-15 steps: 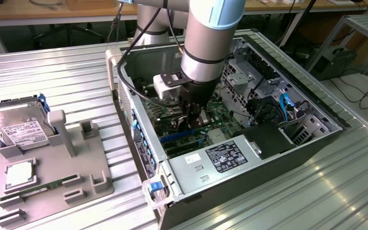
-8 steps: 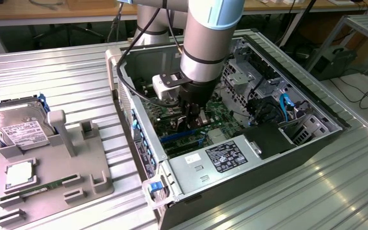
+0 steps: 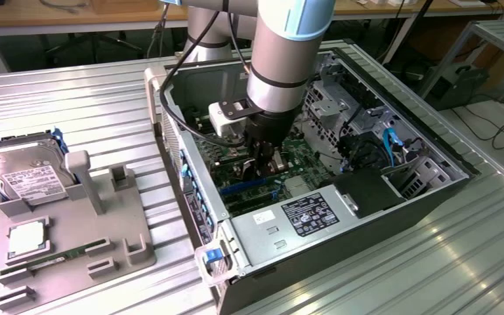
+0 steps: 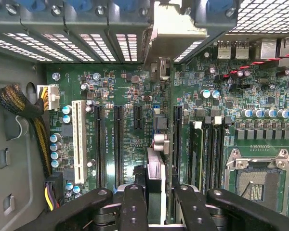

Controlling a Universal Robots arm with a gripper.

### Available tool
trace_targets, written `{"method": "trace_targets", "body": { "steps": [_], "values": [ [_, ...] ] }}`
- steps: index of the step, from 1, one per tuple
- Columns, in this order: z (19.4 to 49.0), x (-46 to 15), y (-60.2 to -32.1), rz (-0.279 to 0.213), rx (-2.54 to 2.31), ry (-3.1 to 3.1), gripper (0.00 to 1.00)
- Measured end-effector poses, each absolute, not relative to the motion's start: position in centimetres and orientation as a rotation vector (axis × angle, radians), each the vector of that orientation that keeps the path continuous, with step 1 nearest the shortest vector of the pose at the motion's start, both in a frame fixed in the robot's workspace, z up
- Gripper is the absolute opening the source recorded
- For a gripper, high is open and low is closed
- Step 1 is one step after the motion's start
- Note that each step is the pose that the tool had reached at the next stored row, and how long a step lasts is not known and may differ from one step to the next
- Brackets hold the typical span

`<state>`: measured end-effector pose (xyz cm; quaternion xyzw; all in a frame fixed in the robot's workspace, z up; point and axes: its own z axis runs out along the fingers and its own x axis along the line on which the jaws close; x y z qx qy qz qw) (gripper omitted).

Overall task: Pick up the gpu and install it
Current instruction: 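Insert the gpu into the slot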

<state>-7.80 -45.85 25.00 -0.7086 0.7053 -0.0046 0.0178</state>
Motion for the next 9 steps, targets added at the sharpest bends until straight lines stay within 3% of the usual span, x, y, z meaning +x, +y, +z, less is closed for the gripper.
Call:
{"method": "trace_targets", "body": {
  "steps": [9],
  "values": [
    [24.71,-7.88,-45.86,-0.014,-2.202,2.192,0.27]
  ]
}}
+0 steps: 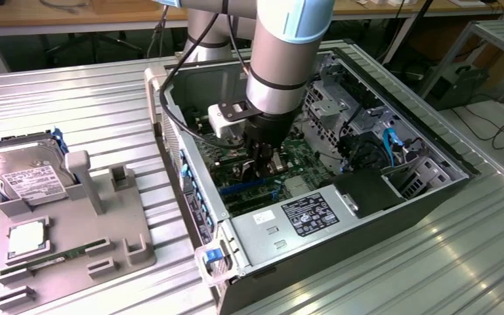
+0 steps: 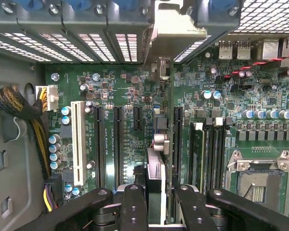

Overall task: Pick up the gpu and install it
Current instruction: 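Insert the gpu into the slot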

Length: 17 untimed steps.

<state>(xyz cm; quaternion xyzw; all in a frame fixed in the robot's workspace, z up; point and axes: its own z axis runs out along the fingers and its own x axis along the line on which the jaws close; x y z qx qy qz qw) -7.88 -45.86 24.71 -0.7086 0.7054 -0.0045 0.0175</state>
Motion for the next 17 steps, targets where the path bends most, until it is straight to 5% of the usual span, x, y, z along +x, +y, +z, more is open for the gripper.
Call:
{"method": "trace_targets", "body": {
  "steps": [17],
  "values": [
    [24.19,-8.59,-45.85,-0.013,-2.202,2.192,0.27]
  ]
}}
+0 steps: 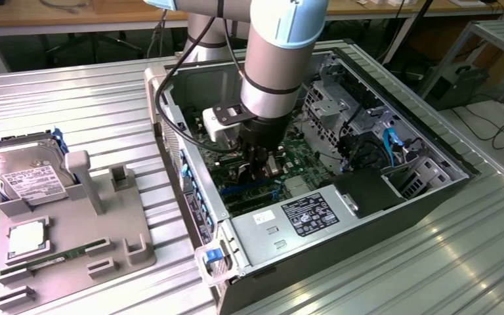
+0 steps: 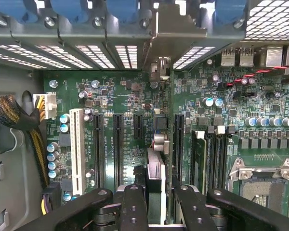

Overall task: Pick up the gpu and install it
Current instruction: 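Insert the gpu into the slot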

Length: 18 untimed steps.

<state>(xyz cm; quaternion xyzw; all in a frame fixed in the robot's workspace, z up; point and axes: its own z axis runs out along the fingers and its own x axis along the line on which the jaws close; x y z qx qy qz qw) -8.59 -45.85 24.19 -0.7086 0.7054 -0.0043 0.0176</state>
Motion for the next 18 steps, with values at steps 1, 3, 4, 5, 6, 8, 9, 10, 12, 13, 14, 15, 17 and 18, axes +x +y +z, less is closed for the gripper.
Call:
{"method": "trace_targets", "body": {
  "steps": [1,3,4,5,6,8,9,10,12,13,14,15,17,18],
  "values": [
    [24.19,-8.59,-45.81,-0.013,-2.202,2.192,0.27],
    [24.19,-8.6,-45.8,-0.013,-2.202,2.192,0.27],
    [24.19,-8.6,-45.8,-0.013,-2.202,2.192,0.27],
    [24.19,-8.59,-45.8,-0.013,-2.202,2.192,0.27],
    [24.19,-8.6,-45.8,-0.013,-2.202,2.192,0.27],
    [24.19,-8.64,-45.79,-0.013,-2.202,2.192,0.27],
    [24.19,-8.65,-45.8,-0.013,-2.202,2.192,0.27],
    [24.18,-8.67,-45.8,-0.013,-2.202,2.192,0.27],
    [24.15,-8.68,-45.8,-0.013,-2.202,2.192,0.27],
    [24.11,-8.68,-45.8,-0.013,-2.202,2.192,0.27],
    [24.01,-8.68,-45.79,-0.013,-2.201,2.191,0.27],
    [23.97,-8.68,-45.79,-0.012,-2.202,2.192,0.27],
    [23.84,-8.69,-45.79,-0.011,-2.203,2.193,0.27],
    [23.72,-8.68,-45.8,-0.009,-2.204,2.194,0.27]
  ]
}}
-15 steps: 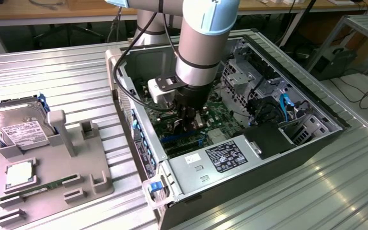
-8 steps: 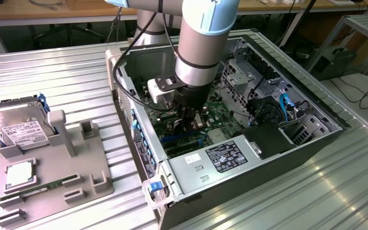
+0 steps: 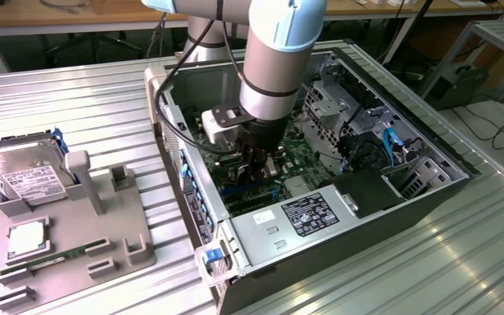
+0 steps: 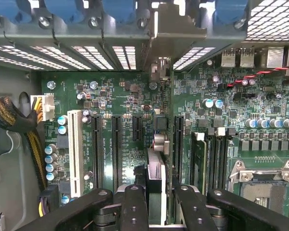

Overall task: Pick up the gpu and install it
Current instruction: 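Insert the gpu into the slot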

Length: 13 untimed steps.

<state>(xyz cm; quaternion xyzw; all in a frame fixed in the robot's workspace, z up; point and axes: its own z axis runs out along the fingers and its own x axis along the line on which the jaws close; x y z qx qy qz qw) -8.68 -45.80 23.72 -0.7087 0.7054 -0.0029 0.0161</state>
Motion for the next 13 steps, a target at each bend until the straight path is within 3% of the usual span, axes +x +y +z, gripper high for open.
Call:
{"method": "trace_targets", "body": {
  "steps": [13],
  "values": [
    [22.97,-8.69,-45.79,-0.004,-2.206,2.196,0.27]
  ]
}}
